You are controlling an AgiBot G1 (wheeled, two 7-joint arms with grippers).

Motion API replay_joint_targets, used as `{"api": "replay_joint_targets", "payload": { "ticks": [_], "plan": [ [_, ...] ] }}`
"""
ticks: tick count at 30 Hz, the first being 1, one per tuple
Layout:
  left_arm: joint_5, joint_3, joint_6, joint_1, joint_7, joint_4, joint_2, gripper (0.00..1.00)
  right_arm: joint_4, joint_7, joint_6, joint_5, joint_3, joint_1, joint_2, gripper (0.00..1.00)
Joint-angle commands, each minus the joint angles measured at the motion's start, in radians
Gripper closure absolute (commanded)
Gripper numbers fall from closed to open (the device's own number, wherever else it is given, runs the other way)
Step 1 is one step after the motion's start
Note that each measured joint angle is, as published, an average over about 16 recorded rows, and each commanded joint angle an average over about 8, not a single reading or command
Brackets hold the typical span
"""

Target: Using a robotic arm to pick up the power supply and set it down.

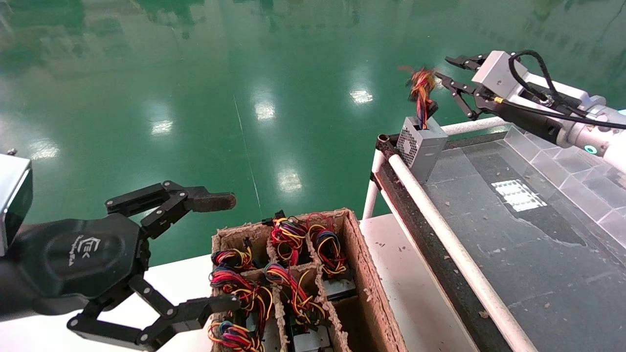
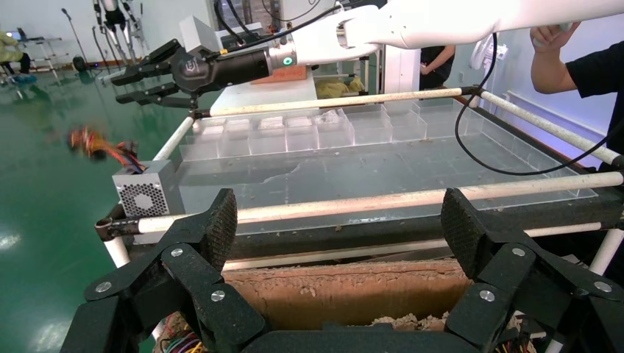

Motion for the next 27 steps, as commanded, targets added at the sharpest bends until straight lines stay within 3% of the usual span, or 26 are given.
{"api": "replay_joint_targets", "payload": {
  "ticks": [1,7,16,27],
  "plan": [
    [0.0,0.0,0.0,0.0,0.0,0.0,0.0,0.0,-0.006,-0.006,-0.002,-0.003,-0.002,0.004,0.003,0.0],
    [0.0,0.0,0.0,0.0,0.0,0.0,0.0,0.0,-0.041,0.051,-0.057,0.004,0.002,0.02,0.014,0.0],
    [0.0,0.0,0.0,0.0,0.0,0.0,0.0,0.0,-0.132,0.308,-0.184,0.002,-0.006,0.069,0.032,0.0],
    [0.0,0.0,0.0,0.0,0.0,0.0,0.0,0.0,0.077,0.484,-0.248,0.081,-0.021,-0.039,0.101,0.0]
  ]
}}
